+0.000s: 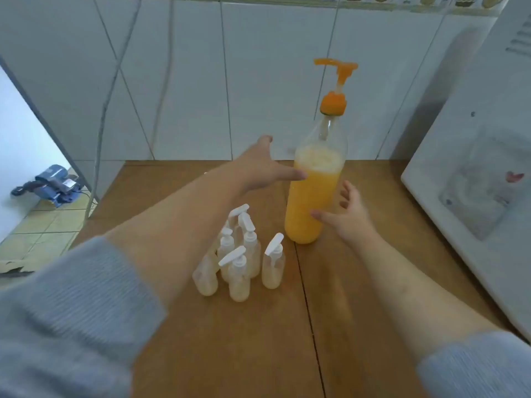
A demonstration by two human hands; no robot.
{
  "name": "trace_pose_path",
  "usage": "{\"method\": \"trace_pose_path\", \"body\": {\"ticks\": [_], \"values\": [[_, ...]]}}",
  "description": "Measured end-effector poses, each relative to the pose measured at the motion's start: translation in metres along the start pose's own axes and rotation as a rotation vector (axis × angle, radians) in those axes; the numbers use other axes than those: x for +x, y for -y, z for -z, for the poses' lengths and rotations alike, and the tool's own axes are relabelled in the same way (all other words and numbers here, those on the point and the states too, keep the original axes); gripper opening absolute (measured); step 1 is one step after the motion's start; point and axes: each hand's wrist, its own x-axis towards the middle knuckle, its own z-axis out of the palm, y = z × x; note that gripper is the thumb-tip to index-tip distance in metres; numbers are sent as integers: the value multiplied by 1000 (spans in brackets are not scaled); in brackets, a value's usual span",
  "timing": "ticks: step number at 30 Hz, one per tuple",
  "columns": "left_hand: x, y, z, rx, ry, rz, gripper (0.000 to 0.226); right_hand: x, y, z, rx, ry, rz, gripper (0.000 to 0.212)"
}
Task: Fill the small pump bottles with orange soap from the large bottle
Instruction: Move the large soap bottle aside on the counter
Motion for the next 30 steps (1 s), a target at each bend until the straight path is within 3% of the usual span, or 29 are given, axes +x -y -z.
{"method": "trace_pose_path", "body": {"ticks": [4,9,21,30], "values": [[14,-3,-22,-138,97,85,116,10,4,-16,108,56,47,98],[22,-9,-30,-307,195,42,99,22,-2,-25,66,34,25,104],[9,-18,-38,-189,141,10,84,21,-3,-14,21,100,31,112],[-9,-32,-44,-214,330,21,85,-10,-12,11,-24,74,20,109]]}}
